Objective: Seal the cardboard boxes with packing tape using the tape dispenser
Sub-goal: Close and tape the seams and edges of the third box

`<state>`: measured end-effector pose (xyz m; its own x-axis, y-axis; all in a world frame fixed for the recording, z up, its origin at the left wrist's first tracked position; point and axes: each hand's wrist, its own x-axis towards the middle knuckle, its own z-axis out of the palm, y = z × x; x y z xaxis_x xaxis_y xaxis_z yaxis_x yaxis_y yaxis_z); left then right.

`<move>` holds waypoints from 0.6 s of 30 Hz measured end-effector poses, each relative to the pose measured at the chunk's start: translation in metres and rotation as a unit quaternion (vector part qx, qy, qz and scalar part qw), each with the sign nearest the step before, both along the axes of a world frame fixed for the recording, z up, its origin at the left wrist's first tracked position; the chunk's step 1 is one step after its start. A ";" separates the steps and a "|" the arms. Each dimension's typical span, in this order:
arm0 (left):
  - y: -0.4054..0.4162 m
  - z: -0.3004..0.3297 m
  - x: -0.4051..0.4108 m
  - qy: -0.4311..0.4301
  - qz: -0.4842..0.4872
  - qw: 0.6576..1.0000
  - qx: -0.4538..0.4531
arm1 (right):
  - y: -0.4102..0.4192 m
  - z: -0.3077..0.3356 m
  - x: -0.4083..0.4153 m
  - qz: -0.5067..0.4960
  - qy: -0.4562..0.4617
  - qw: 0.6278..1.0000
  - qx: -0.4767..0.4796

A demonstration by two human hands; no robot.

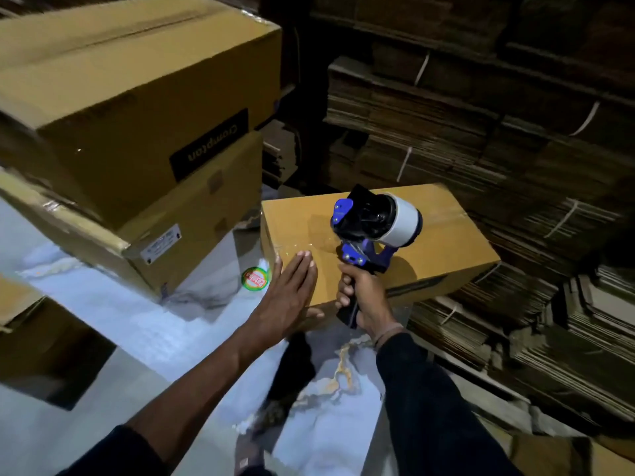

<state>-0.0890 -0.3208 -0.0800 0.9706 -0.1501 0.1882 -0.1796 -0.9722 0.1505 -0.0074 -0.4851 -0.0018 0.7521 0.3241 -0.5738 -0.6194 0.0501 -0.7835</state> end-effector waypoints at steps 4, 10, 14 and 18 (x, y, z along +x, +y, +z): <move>0.013 0.006 0.008 -0.010 -0.035 0.999 0.021 | 0.006 -0.001 0.004 0.008 -0.015 1.000 -0.026; 0.025 0.033 0.030 0.093 -0.047 0.993 0.053 | 0.009 -0.005 0.021 0.012 -0.021 0.999 -0.042; 0.010 0.046 0.052 0.141 -0.025 0.978 0.149 | 0.001 -0.003 0.035 -0.020 -0.023 0.998 -0.046; -0.010 0.040 0.055 0.130 0.027 0.984 0.122 | -0.004 -0.006 0.046 -0.019 -0.006 0.999 -0.027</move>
<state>-0.0343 -0.3304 -0.0396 0.9889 -0.1076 -0.1026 -0.1136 -0.9920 -0.0547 0.0384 -0.4886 -0.0078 0.7701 0.2630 -0.5812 -0.6088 0.0304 -0.7928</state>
